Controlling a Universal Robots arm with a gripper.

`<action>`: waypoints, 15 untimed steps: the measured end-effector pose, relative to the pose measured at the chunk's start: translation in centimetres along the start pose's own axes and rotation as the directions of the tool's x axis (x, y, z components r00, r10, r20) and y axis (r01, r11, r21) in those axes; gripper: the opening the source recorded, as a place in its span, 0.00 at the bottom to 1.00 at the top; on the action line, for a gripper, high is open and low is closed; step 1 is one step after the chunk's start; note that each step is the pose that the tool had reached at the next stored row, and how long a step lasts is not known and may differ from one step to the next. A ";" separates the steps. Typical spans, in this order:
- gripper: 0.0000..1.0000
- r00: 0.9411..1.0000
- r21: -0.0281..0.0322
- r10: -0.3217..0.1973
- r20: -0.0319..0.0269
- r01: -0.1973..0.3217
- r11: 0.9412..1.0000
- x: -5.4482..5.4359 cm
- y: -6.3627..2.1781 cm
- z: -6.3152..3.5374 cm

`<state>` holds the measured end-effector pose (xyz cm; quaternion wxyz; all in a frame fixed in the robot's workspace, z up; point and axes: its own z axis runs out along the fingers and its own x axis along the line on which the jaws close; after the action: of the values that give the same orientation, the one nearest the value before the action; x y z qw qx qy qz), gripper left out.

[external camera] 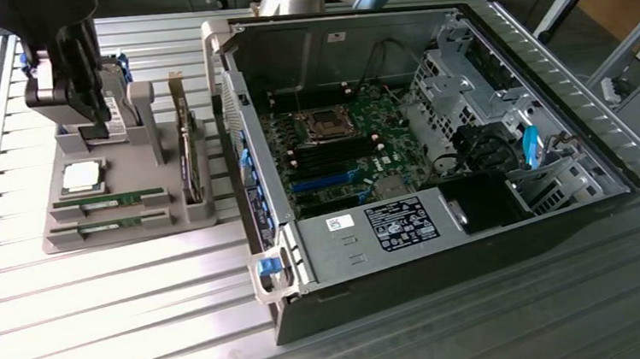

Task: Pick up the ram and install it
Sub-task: 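Pick up the ram and move it above insertion slot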

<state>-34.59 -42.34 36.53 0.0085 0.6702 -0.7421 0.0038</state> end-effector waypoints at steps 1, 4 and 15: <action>0.29 1.000 0.000 0.000 0.000 0.000 1.000 0.0 0.09 0.22; 0.29 1.000 0.000 0.000 0.000 0.000 1.000 0.0 0.32 0.93; 0.29 1.000 0.000 0.000 0.000 0.000 1.000 0.1 1.59 3.39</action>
<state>-36.20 -42.34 33.16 0.0087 0.6703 -0.7421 0.0038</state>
